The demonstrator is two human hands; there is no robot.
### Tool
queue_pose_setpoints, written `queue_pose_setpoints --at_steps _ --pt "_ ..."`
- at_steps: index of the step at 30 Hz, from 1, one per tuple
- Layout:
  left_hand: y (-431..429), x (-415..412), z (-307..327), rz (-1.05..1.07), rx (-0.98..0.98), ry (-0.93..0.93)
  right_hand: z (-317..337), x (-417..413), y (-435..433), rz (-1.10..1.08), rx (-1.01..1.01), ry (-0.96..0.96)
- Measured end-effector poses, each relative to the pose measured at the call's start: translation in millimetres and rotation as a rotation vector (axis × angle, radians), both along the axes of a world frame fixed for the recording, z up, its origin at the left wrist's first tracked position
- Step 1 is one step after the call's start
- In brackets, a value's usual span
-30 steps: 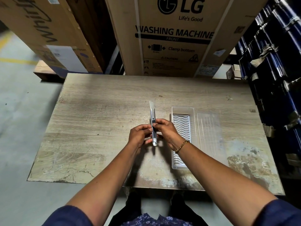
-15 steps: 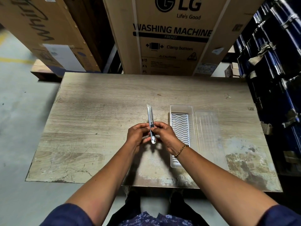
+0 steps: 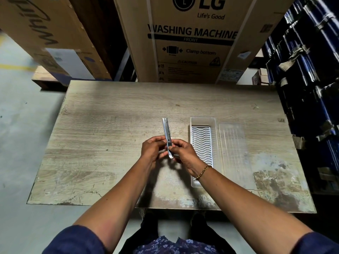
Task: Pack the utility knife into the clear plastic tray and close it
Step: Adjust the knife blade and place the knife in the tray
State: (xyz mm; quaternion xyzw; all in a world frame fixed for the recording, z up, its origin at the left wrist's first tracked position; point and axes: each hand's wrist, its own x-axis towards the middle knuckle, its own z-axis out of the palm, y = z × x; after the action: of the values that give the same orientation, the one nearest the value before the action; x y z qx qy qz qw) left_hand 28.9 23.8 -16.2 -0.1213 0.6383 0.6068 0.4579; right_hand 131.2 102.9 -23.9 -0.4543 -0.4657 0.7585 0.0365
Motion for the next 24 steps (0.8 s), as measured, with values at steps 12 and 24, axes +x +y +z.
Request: queue_pose_setpoints --at_steps 12,24 --pt "7 -1 0 -0.037 -0.008 0.035 6 2 3 -0.01 0.036 -0.051" --pt "14 -2 0 -0.059 -0.027 0.075 15 5 8 0.013 0.026 -0.023"
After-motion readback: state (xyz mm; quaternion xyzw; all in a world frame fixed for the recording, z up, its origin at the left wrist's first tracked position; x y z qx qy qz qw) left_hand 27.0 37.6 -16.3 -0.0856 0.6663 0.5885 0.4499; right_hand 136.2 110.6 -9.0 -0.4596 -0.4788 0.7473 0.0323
